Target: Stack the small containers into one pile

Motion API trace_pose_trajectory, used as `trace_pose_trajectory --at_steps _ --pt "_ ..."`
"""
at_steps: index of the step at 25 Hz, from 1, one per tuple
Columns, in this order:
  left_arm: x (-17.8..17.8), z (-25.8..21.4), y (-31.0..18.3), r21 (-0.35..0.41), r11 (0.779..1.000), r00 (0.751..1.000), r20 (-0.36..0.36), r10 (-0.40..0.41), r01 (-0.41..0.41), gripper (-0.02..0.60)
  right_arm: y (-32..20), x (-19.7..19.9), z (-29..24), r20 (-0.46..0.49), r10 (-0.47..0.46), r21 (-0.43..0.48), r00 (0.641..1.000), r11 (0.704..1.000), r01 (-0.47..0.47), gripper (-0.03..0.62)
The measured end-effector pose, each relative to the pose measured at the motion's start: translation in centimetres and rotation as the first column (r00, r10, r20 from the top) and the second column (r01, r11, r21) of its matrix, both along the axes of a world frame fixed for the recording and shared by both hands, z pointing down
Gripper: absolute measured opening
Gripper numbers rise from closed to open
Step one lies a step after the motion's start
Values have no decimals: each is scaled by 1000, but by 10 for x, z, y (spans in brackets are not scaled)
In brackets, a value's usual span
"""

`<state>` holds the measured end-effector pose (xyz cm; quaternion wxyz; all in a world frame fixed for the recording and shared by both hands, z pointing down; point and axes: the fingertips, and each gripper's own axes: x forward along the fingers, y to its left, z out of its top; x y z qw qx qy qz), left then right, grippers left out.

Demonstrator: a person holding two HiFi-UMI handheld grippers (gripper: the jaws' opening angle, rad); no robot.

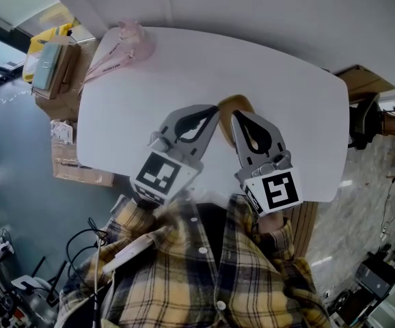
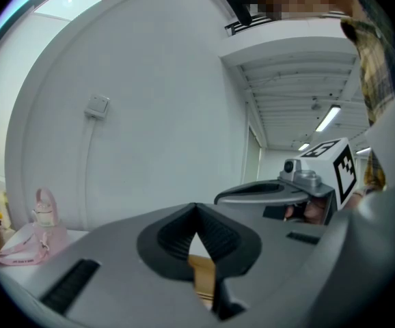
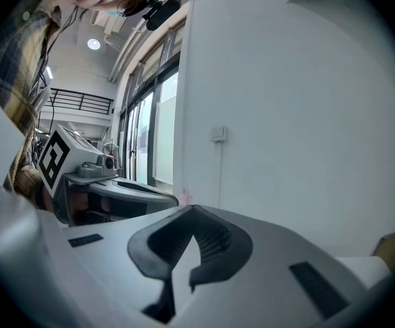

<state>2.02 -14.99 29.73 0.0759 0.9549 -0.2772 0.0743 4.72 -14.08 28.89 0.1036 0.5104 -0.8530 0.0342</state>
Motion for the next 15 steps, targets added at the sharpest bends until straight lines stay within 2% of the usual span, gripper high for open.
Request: trace_pose_trajectory --at_steps 15 --pt "-4 4 2 -4 1000 1000 -7 -12 12 17 4 -1 3 -11 -9 -4 1000 1000 9 15"
